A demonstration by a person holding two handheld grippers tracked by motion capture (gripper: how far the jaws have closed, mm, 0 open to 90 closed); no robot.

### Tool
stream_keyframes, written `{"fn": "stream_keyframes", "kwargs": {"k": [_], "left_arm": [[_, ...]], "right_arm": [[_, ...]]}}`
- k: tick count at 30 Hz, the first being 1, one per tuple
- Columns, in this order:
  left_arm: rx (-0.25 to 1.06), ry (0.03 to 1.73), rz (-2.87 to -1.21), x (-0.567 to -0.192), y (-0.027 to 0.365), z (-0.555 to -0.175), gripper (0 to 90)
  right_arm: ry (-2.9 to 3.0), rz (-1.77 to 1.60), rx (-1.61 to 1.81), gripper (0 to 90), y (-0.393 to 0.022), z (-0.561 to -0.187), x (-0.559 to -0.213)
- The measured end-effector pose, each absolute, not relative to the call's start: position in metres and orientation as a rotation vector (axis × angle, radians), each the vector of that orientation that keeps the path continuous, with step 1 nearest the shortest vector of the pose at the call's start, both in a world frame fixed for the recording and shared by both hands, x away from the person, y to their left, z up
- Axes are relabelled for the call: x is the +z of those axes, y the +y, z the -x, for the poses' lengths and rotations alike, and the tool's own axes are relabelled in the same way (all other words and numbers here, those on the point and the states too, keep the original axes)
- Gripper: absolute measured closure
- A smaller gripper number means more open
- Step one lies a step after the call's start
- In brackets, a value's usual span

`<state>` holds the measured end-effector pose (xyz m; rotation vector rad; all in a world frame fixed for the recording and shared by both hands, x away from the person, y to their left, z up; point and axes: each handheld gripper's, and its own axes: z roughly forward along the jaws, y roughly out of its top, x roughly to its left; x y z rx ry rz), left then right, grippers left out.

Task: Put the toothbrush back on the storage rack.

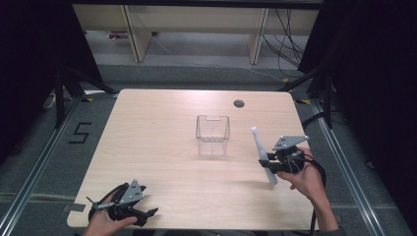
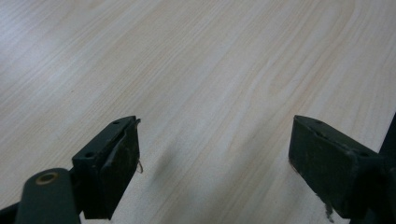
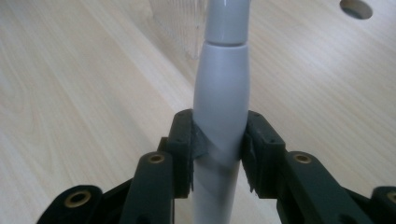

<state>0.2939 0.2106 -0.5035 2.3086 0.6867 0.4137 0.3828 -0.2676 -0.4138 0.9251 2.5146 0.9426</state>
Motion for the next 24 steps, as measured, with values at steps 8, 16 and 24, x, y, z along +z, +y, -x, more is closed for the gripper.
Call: {"fn": "stream_keyframes", "kwargs": {"k": [8,16,24], "left_arm": [[0.414,0.687,-2.309,-0.503,0.211,-0.294,16.0],[0.416,0.686,-2.31,-0.503,0.211,-0.294,16.0],[0.41,0.692,-2.306,-0.504,0.21,-0.293,16.1]], "right_arm": [[2.444,-0.928,1.071,67.2,-0.267,-0.386,-0.409],[2.449,-0.948,1.121,67.2,-0.265,-0.393,-0.408],[2.396,-0.936,1.187,67.2,-0.259,-0.402,-0.401]]}}
